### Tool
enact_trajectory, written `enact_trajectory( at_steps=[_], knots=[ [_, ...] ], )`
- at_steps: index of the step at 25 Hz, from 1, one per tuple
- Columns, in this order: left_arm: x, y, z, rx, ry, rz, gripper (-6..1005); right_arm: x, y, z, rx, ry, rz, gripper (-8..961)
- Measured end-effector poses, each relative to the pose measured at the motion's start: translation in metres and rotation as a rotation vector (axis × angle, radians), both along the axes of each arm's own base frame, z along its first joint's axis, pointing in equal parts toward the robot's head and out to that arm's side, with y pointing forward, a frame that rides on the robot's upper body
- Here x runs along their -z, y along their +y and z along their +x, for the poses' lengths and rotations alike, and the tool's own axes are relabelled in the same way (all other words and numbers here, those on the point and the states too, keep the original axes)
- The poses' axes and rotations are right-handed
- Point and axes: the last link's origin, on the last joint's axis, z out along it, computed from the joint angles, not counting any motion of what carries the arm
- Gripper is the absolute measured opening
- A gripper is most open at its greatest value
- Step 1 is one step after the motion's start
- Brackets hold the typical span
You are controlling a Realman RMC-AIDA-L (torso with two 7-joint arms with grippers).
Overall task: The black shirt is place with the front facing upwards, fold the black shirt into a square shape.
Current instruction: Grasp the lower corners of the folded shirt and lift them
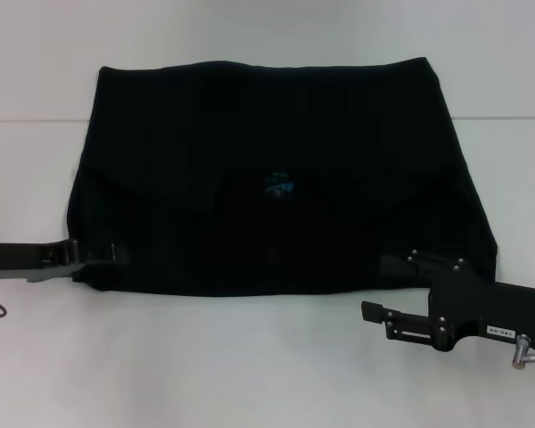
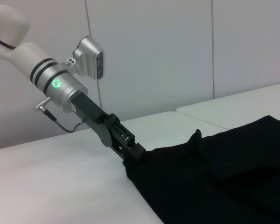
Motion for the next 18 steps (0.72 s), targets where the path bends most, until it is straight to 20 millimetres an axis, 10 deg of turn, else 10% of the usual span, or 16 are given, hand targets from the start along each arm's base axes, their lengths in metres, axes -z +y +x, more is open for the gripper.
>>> enact_trajectory(
  at_steps=[12,18],
  knots=[
    [-0.001,0.000,-0.004,-0.010,0.032,0.000,331,-0.008,0.003,0.004,0.069,0.024,-0.008,782],
    [0.000,0.000,-0.004,-0.014,0.037,-0.006,149,-0.049,0.025,0.007,0.262,0.045,-0.043,781]
  ],
)
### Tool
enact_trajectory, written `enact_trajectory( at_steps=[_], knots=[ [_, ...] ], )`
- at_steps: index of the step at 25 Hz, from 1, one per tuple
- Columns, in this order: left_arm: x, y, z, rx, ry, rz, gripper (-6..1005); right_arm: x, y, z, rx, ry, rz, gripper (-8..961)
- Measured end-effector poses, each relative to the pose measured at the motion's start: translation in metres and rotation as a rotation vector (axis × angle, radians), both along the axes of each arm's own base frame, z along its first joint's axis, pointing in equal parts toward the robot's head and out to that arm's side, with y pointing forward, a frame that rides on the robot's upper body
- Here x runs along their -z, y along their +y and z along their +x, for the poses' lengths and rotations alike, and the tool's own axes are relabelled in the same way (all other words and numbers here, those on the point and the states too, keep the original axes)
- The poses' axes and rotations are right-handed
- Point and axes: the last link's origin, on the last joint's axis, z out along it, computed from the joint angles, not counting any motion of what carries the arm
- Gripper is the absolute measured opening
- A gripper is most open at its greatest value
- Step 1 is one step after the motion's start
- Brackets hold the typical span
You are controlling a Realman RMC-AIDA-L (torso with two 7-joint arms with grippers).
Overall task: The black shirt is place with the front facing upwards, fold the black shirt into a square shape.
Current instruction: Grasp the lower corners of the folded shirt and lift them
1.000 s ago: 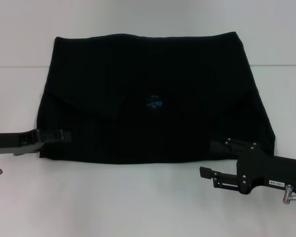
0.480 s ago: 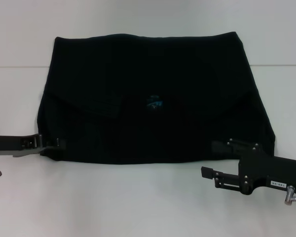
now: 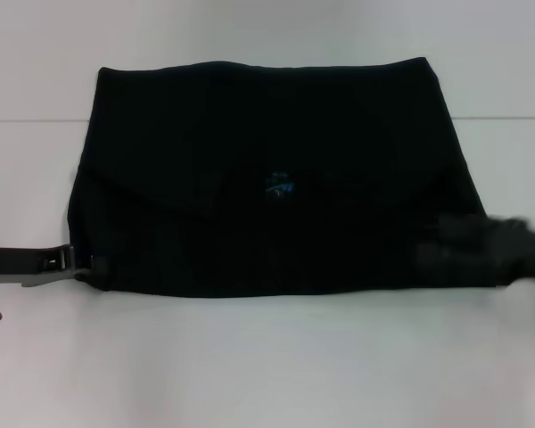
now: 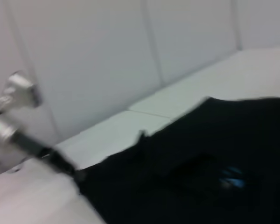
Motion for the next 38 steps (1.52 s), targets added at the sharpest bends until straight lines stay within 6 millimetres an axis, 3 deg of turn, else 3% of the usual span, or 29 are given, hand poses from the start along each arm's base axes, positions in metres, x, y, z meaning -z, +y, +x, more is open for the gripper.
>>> enact_trajectory(
  at_steps=[4,9,12,15,27,38],
  knots=[
    [0.001,-0.001,-0.001,-0.008,0.004,-0.009,21,-0.043,0.023,0.001,0.219,-0.037,-0.040,779],
    [-0.001,-0.001,0.000,-0.004,-0.003,-0.012,22,-0.092,0.054,-0.002,0.522,-0.151,-0.109,777],
    [-0.002,-0.001,0.001,-0.002,-0.003,-0.014,22,-0.102,0.067,-0.006,0.676,-0.224,-0.131,776],
    [-0.002,-0.001,0.001,0.000,-0.002,-0.016,23,-0.098,0.075,-0.014,0.724,-0.278,-0.143,776],
    [-0.003,-0.001,0.002,0.004,-0.010,-0.018,22,-0.036,0.082,-0.015,0.725,-0.383,-0.218,777],
    [-0.003,0.001,0.005,0.009,-0.015,-0.016,21,-0.017,0.080,-0.010,0.745,-0.383,-0.232,777]
  ],
)
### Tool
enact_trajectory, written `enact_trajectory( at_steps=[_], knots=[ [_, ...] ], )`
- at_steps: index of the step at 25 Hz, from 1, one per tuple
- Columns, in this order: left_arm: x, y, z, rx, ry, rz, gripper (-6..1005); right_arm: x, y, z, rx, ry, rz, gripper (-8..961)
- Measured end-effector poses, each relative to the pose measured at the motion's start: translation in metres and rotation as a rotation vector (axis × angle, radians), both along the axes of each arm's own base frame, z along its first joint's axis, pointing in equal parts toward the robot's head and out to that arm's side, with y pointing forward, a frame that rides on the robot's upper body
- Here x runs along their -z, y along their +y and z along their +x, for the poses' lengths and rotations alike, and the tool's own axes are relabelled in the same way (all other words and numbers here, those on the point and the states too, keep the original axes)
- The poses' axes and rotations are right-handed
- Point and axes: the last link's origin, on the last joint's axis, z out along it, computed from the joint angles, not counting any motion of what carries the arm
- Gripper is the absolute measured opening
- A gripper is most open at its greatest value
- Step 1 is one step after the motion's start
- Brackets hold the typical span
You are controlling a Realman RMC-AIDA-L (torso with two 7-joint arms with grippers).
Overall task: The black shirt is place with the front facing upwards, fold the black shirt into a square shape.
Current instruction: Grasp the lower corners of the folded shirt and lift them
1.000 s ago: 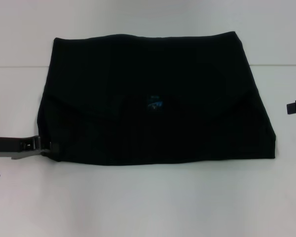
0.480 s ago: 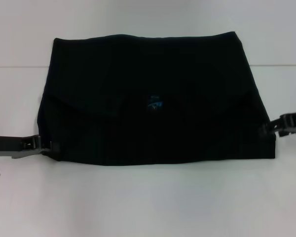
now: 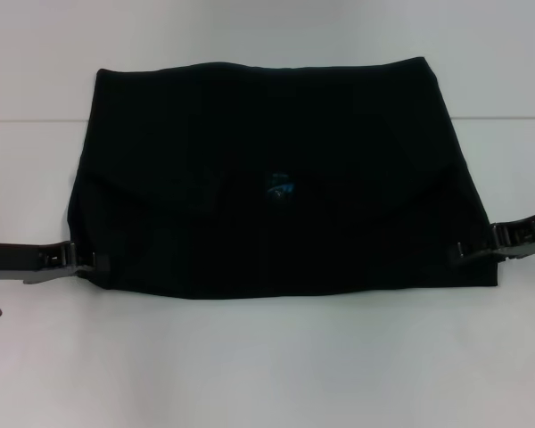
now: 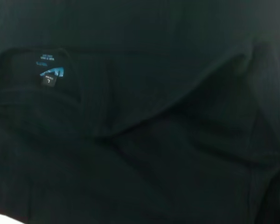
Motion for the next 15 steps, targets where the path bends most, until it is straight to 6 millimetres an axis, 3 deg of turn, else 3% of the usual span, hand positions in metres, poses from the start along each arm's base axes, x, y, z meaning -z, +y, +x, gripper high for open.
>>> enact_trajectory(
  at_steps=[10,15],
  knots=[
    [0.000,0.000,0.000,0.000,-0.002,-0.001,22,0.013,-0.002,-0.005,-0.028,-0.030,-0.036,716],
    [0.001,0.001,0.002,0.004,-0.003,-0.003,22,0.014,-0.002,-0.004,-0.031,-0.037,-0.036,518]
  ],
)
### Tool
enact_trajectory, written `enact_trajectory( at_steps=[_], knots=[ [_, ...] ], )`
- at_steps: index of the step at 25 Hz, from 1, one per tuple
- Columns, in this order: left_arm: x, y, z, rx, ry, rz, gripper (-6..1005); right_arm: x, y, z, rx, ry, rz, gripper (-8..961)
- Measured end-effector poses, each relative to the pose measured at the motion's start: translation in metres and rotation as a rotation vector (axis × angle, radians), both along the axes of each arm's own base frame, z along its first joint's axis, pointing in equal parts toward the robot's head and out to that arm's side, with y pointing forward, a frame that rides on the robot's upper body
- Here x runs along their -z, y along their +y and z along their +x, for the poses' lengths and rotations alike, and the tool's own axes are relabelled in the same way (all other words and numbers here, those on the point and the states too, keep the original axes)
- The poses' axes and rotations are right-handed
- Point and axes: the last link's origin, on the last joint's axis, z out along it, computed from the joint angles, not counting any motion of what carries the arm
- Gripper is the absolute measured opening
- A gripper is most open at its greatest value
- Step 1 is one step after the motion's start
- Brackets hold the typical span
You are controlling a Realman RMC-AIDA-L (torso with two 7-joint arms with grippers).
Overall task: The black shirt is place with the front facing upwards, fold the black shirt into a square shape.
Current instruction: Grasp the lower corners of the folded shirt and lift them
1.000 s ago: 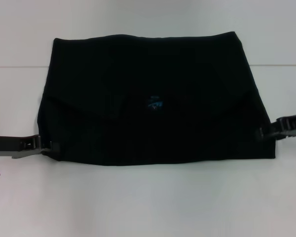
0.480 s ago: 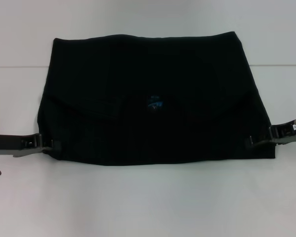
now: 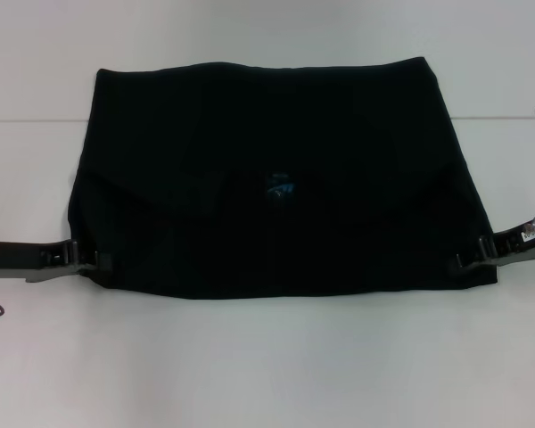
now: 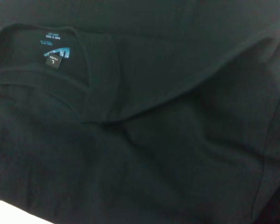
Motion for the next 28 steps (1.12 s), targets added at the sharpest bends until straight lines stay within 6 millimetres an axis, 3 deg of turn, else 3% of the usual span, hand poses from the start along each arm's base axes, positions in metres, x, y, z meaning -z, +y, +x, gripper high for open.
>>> enact_trajectory(
  at_steps=[14,22,28],
  knots=[
    [0.000,0.000,0.005,0.016,-0.012,-0.018,22,-0.003,-0.002,0.003,0.005,0.001,-0.004,67],
    [-0.007,-0.008,0.016,0.055,-0.069,-0.102,23,-0.021,-0.011,-0.007,-0.049,0.012,-0.093,59],
    [-0.013,-0.035,0.025,0.085,-0.148,-0.286,21,-0.035,-0.043,-0.001,-0.093,0.037,-0.284,59]
  ],
)
